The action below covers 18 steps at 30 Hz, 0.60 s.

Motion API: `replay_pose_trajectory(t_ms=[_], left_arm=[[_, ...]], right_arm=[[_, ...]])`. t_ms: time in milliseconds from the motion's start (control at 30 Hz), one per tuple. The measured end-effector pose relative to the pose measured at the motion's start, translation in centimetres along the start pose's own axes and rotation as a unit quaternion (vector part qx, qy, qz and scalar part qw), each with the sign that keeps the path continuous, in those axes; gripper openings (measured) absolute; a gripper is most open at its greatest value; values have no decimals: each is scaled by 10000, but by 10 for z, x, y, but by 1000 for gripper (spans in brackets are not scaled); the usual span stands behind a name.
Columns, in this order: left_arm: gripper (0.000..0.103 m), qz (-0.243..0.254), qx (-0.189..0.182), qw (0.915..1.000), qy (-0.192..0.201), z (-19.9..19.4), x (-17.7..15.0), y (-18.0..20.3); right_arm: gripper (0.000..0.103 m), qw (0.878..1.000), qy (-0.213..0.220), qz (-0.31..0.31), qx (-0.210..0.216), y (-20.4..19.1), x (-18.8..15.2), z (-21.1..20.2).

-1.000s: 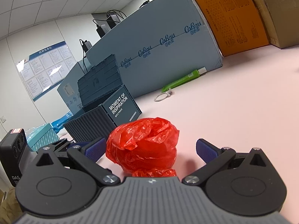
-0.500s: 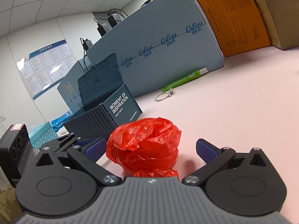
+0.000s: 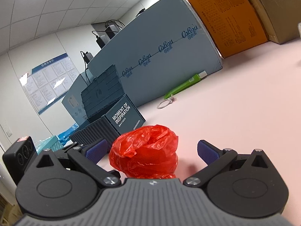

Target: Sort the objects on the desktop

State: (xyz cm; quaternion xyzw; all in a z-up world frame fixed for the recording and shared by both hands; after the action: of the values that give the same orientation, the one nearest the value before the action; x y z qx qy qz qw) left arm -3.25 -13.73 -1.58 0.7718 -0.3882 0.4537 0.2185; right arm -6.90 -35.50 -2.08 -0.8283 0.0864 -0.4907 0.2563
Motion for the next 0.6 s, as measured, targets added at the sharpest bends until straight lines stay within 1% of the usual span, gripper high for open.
replay_pose_trajectory(t_ms=[100, 300, 400, 600], left_arm=[[102, 28, 75, 9999, -130, 4, 0, 1], [102, 353, -29, 9988, -330, 12, -1, 13], [102, 504, -112, 9980, -354, 15, 0, 21], [102, 588, -176, 9976, -307, 17, 3, 27]], right_arm=[[103, 10000, 16, -32, 25, -2, 0, -1], [103, 9999, -103, -40, 13, -2, 0, 4], [103, 10000, -95, -25, 18, -1, 0, 3], [103, 10000, -33, 74, 39, 2, 0, 1]])
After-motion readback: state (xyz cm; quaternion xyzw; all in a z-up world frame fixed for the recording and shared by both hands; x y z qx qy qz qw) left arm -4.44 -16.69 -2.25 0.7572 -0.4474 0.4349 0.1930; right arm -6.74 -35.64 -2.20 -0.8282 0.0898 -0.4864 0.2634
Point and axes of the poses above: each gripper's, at about its wrist camera, not at the fingertips, and z roughly the way its jaws point, y to its right, x to its top, the point moved 5 cm from there along z, roughly the way its jaws point, and after that the axes turned 11 degrees about -x, right-handed, at the moved point
